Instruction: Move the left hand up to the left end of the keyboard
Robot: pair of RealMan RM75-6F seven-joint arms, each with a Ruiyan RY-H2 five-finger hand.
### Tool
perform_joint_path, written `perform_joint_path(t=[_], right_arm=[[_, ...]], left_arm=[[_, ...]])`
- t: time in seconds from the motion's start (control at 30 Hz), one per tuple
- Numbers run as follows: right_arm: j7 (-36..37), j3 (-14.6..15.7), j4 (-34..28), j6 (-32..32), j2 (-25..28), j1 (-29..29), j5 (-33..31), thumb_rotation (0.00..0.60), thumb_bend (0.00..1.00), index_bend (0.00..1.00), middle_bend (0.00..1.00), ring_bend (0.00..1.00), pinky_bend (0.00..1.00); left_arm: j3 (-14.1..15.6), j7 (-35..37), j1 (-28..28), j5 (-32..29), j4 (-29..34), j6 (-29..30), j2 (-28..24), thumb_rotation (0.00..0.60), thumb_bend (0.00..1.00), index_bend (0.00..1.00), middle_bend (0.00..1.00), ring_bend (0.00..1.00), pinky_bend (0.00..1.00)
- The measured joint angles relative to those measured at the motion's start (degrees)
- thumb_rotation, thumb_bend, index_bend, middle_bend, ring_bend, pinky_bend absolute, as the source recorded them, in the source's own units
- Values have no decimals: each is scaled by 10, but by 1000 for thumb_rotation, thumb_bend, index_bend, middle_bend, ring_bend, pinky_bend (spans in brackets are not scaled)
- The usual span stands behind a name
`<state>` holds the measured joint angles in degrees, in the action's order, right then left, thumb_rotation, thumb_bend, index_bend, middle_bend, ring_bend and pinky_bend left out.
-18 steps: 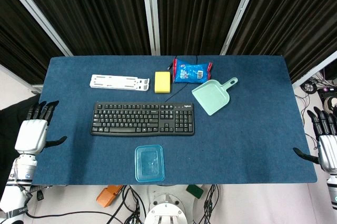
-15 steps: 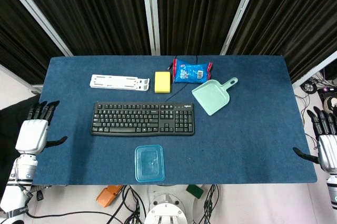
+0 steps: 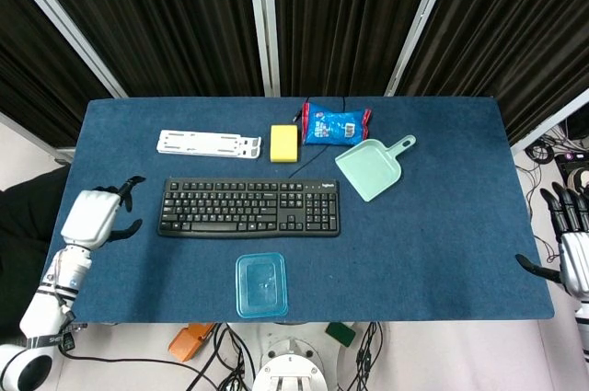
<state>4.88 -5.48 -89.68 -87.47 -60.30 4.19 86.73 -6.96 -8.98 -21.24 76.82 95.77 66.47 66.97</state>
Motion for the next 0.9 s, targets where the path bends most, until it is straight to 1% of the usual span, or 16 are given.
perform_joint_path(t=[0.07,0.17,0.27,0.37,0.53,0.9], right_arm=[[0,1,-1,4,0,1,-2,600,123,0,0,0,0],[-1,0,-2,6,1,1,-5,600,123,0,0,0,0],[-2,0,-2,7,1,2,-6,600,123,0,0,0,0],[-2,0,-3,8,1,2,-6,600,123,0,0,0,0],[-4,0,-3,11,1,3,-9,600,123,0,0,0,0],[-5,0,-3,15,-1,4,-13,600,123,0,0,0,0]], left_arm=[[-4,11,-20,-14,-9,-41,4,600,619,312,928,905,857],[-7,19,-48,-42,-27,-102,13,600,695,302,959,944,895],[-7,17,-74,-81,-47,-155,25,600,714,284,969,960,908],[-6,9,-95,-120,-72,-186,46,600,714,275,970,962,909],[-2,-4,-113,-157,-105,-203,73,600,714,274,970,962,909],[7,-22,-128,-207,-135,-219,89,600,714,265,970,962,909]])
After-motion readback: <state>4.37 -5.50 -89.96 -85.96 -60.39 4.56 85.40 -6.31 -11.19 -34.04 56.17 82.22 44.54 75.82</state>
